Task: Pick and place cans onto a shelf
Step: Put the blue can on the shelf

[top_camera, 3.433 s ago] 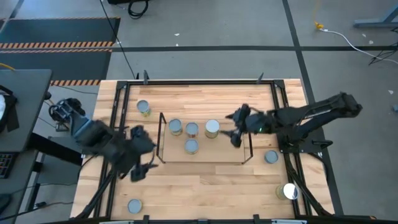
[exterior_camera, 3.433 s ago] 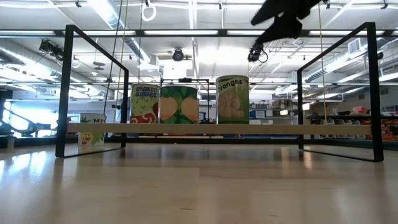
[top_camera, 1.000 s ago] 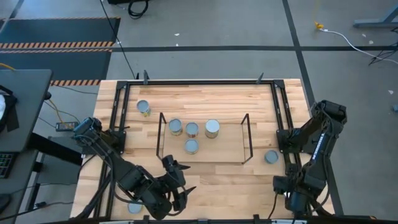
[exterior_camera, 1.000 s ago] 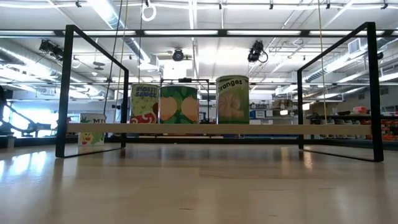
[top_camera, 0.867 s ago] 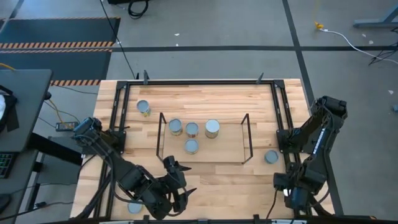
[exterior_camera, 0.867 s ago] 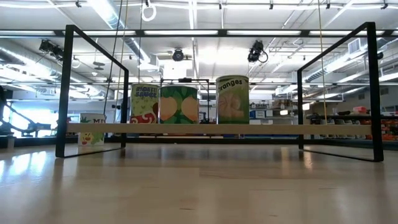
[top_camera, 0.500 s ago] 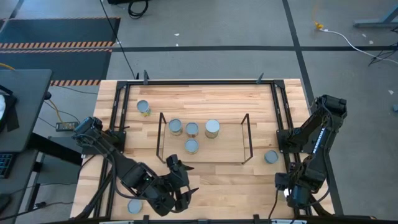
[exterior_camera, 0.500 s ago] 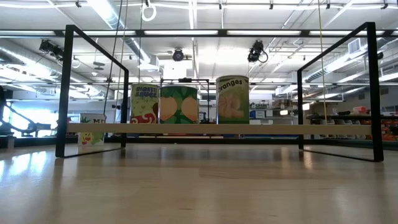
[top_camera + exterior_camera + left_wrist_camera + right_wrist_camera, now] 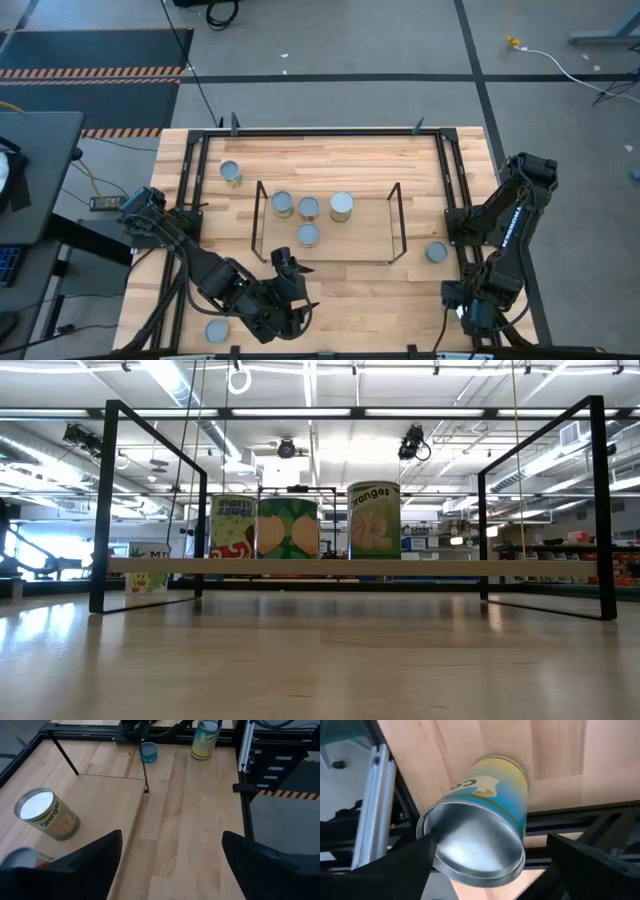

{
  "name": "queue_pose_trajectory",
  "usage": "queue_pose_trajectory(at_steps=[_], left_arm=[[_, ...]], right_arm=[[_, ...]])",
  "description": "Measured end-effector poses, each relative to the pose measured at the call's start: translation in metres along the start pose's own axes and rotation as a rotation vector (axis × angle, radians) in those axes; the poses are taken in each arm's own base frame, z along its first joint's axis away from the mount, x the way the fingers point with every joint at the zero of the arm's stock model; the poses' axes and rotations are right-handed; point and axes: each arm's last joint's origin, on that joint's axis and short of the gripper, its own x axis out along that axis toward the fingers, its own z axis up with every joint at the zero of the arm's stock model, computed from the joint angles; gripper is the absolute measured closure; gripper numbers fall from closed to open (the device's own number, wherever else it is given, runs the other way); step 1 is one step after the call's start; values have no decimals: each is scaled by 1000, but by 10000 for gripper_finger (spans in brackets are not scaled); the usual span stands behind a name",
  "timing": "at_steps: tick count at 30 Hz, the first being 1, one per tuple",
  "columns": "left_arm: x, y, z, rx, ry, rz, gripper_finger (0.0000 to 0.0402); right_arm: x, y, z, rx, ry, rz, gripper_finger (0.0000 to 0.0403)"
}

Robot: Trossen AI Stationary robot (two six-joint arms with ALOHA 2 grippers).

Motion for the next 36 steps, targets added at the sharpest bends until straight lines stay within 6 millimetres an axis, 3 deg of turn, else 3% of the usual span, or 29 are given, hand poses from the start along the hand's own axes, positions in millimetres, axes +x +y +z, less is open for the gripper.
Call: queue_pose_trajectory(at_steps=[11, 14, 21, 30, 36], left_arm=[[0, 0, 0, 27, 3, 1, 54], [0, 1, 0, 33, 3, 4, 54], [2, 3, 1, 23, 3, 10, 54], [3, 3, 1, 30, 3, 11, 54], [3, 3, 1, 31, 3, 12, 54]], right_arm=[[-14, -22, -4, -4, -19, -132, 155], [-22, -26, -6, -1, -22, -97, 188], [-41, -51, -13, 109, -122, -72, 209], [-9, -75, -12, 150, -66, 82, 216], [-4, -75, -11, 112, -74, 99, 256]])
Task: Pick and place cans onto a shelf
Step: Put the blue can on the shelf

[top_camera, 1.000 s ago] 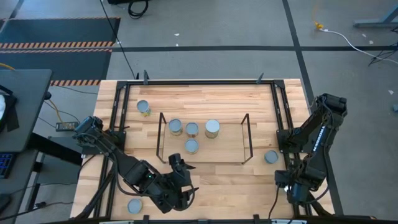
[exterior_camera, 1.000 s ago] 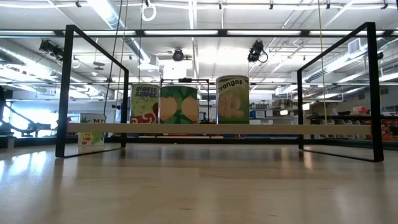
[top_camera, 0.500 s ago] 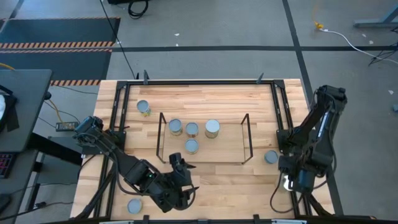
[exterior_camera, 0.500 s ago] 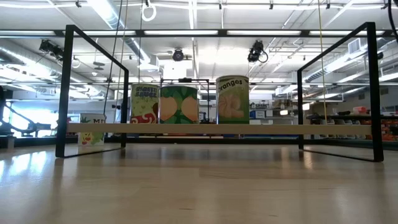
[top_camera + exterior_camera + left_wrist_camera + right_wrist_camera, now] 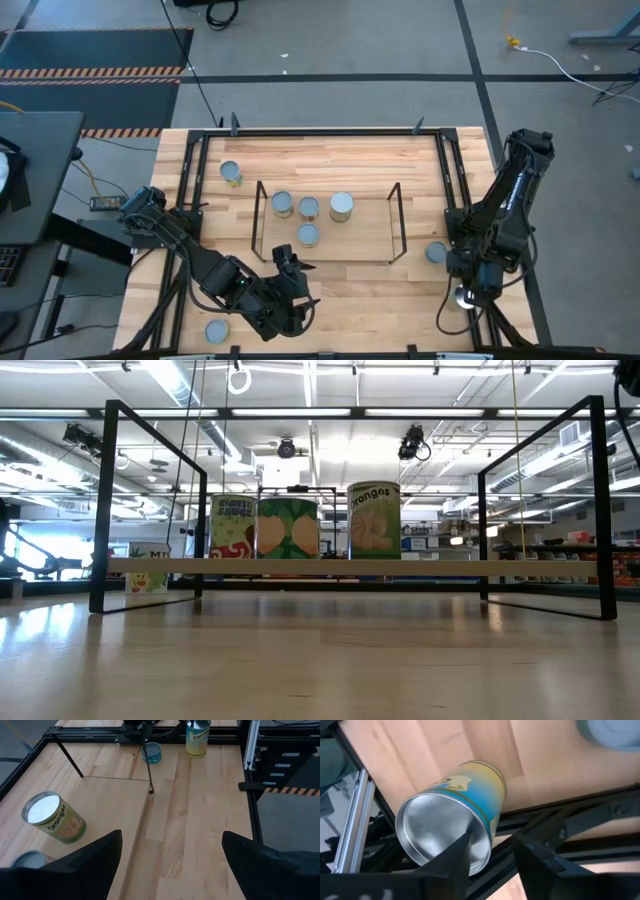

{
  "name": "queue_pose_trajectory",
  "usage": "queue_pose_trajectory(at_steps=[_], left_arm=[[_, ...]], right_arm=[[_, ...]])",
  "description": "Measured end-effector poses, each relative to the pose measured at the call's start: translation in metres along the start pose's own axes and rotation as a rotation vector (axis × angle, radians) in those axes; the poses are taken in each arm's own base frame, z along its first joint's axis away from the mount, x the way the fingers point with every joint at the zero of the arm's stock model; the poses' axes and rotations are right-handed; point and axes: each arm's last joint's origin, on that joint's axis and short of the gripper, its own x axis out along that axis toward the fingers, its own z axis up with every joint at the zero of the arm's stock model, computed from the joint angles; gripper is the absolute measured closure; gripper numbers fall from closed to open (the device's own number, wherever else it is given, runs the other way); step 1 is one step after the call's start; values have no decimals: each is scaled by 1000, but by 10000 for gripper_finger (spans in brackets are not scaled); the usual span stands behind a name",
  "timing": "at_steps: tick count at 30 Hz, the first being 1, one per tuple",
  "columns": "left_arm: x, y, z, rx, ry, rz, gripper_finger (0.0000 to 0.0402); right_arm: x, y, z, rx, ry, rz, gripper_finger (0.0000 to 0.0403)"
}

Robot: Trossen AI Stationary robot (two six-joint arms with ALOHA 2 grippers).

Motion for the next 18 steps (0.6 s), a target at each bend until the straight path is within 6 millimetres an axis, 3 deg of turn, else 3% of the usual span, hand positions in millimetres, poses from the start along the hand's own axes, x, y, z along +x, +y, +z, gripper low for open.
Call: queue_pose_trajectory(at_steps=[10, 18], left_arm=[[3, 4, 2, -6, 2, 12, 54], [3, 2, -1, 71, 65, -78, 54]], right_arm=[[0, 3, 2, -77, -8, 29, 385], [0, 6, 14, -30, -25, 67, 399]])
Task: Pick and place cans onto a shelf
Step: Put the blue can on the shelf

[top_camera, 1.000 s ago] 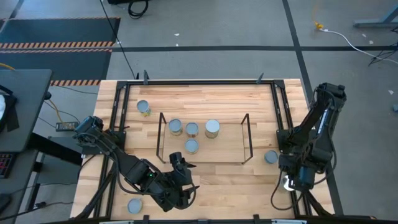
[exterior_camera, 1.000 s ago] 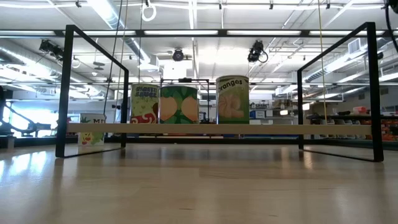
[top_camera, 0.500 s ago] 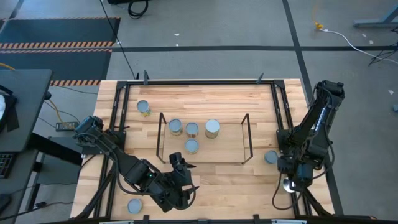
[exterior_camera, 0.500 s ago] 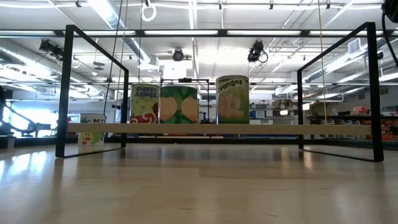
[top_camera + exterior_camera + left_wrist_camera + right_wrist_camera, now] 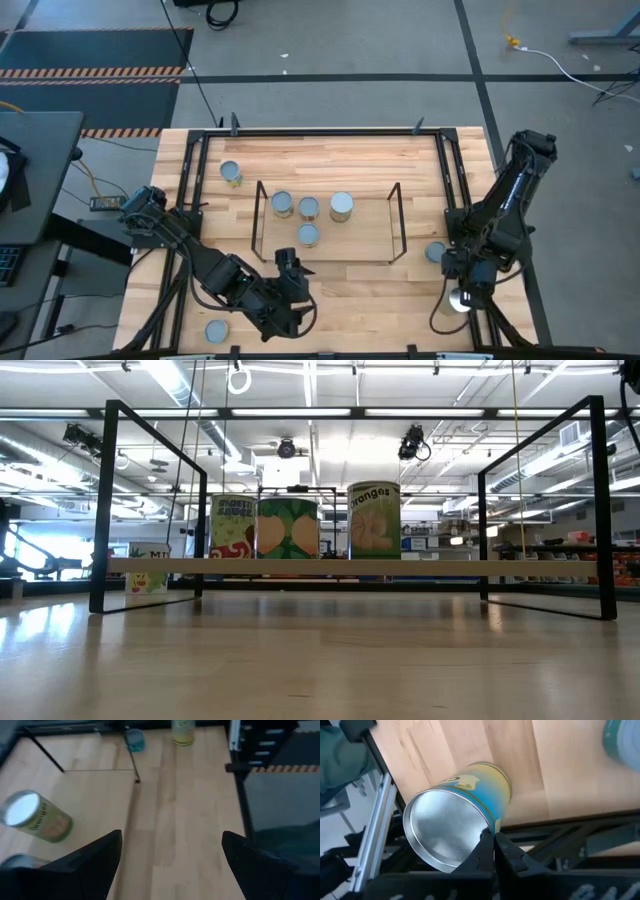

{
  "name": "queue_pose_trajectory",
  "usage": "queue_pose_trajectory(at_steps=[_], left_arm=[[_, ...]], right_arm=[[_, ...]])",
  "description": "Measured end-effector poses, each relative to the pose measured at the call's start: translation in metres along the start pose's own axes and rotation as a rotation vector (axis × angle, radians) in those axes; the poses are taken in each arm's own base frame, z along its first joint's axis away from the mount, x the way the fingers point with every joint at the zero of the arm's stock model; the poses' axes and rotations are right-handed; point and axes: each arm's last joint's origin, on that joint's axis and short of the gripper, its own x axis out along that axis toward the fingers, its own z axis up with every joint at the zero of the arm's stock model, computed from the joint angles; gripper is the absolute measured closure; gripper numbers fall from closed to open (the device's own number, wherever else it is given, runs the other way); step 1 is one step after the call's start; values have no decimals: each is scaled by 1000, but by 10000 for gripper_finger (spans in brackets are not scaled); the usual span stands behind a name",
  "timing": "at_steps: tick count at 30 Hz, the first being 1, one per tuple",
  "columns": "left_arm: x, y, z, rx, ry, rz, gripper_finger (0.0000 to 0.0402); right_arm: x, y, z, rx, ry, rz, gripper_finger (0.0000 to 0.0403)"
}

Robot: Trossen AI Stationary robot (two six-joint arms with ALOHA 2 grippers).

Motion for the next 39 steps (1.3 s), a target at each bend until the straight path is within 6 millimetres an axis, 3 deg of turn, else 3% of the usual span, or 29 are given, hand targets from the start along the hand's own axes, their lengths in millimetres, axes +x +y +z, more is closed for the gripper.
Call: queue_pose_trajectory(at_steps=[8, 13, 21, 29, 33, 39], left_arm=[[-3, 5, -15, -22, 125, 69, 54], [-4, 8, -19, -45, 162, 96, 54], [-11, 3, -27, -22, 181, 126, 54], [-32, 8, -53, -45, 282, 328, 54], [-36, 8, -56, -42, 274, 361, 54], [-42, 1, -62, -56, 339, 301, 54]], right_arm=[[-7, 10, 20, -47, -19, -16, 401], [-16, 35, 42, -125, -43, -72, 402], [-15, 71, 81, -216, 13, -70, 402], [-54, 120, 144, -450, -173, 16, 403], [-76, 114, 184, -506, -232, -50, 403], [-97, 83, 233, -486, -214, -125, 403]])
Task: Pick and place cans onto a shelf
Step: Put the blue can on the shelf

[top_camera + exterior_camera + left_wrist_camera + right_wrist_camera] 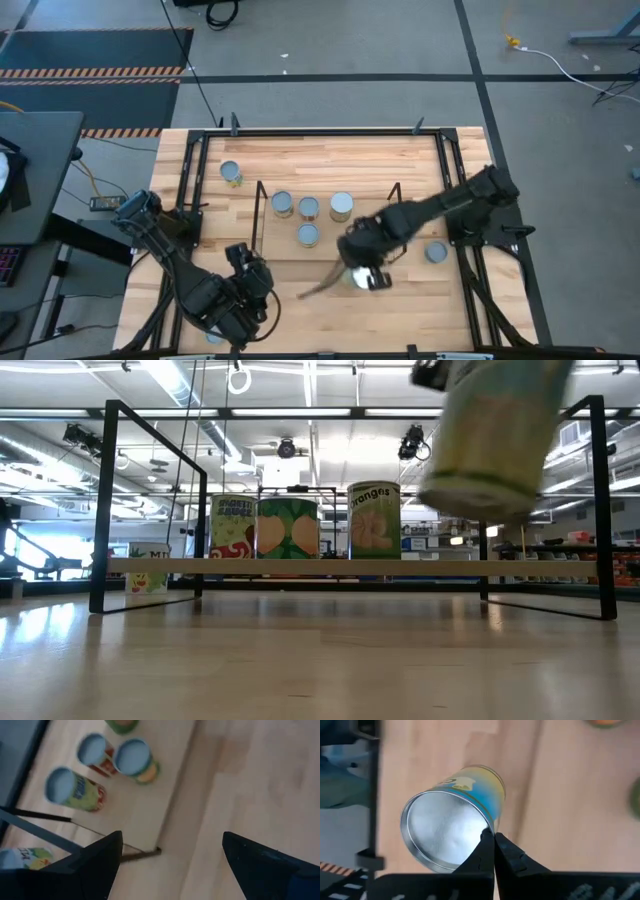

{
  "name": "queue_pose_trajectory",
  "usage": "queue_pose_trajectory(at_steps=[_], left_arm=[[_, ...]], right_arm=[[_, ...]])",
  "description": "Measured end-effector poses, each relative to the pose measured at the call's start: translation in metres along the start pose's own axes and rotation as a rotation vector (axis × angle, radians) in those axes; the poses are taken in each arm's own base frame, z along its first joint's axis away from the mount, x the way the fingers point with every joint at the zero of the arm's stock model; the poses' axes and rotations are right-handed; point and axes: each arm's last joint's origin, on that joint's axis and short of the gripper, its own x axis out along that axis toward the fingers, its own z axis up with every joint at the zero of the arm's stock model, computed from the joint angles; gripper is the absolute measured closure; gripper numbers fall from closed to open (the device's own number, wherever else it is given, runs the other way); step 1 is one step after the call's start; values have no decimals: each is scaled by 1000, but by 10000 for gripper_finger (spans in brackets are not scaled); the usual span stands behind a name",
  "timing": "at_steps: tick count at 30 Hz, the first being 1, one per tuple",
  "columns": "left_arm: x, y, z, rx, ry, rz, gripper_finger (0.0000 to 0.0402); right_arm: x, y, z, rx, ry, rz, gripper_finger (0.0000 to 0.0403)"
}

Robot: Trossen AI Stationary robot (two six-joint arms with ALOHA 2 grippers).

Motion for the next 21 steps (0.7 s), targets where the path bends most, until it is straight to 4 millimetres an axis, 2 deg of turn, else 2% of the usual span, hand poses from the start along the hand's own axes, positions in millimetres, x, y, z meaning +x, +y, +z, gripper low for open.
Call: queue_pose_trajectory(at_steps=[6, 11, 16, 21], left_arm=[[-5, -2, -6, -2, 120, -88, 54], [-6, 0, -5, -6, 111, -86, 54], [-6, -1, -4, -15, 88, -87, 54], [-6, 0, -2, -18, 27, -55, 54]], right_arm=[[-18, -34, 27, -81, -3, -51, 403], [-16, -60, 35, -197, 16, -72, 403], [-10, -68, 37, -351, 48, -67, 403], [-4, -76, 41, -496, 70, -178, 403]])
